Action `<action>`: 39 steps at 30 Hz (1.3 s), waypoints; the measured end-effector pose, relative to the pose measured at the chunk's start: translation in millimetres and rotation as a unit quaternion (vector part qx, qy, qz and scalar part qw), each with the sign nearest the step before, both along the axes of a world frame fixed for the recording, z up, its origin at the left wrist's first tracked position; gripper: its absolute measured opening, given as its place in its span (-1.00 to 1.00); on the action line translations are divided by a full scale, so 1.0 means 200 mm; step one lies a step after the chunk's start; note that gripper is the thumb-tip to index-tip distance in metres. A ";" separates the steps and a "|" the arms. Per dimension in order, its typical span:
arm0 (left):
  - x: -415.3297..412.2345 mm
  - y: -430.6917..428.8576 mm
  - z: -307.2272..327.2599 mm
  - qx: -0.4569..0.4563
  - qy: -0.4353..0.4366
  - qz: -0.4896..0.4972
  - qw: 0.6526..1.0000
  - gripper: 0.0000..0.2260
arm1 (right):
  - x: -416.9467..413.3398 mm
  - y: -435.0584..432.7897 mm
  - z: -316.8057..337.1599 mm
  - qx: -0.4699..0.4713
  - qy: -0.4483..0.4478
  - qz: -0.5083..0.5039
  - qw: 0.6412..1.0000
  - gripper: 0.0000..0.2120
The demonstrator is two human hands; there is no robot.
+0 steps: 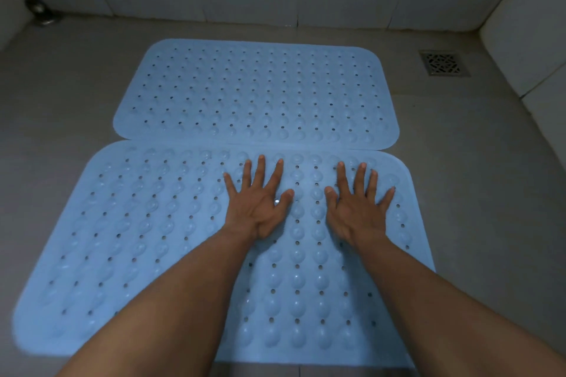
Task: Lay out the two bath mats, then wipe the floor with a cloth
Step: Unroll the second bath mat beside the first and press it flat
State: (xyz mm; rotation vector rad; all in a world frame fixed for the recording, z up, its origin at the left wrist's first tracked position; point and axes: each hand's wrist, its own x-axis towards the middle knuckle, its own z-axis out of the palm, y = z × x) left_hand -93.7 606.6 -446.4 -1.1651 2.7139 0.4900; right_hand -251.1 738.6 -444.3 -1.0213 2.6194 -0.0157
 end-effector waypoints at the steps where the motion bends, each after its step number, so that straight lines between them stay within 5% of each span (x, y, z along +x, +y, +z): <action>1: 0.05 0.00 0.01 0.000 0.017 -0.004 1.000 -0.40 | 0.05 -0.01 0.01 -0.003 0.001 -0.004 1.000 -0.42; 7: 0.63 -0.03 0.03 -0.063 0.060 0.009 0.996 -0.38 | 0.59 -0.10 0.09 -0.051 -0.014 0.055 0.997 -0.39; 16: 1.34 -0.16 0.02 -0.050 -0.052 0.096 0.993 -0.42 | 1.40 -0.21 0.01 -0.036 -0.059 0.135 0.988 -0.36; 39: 1.39 -0.15 -0.04 -0.073 -0.029 0.116 0.990 -0.41 | 1.45 -0.20 -0.08 -0.043 0.008 0.117 0.992 -0.40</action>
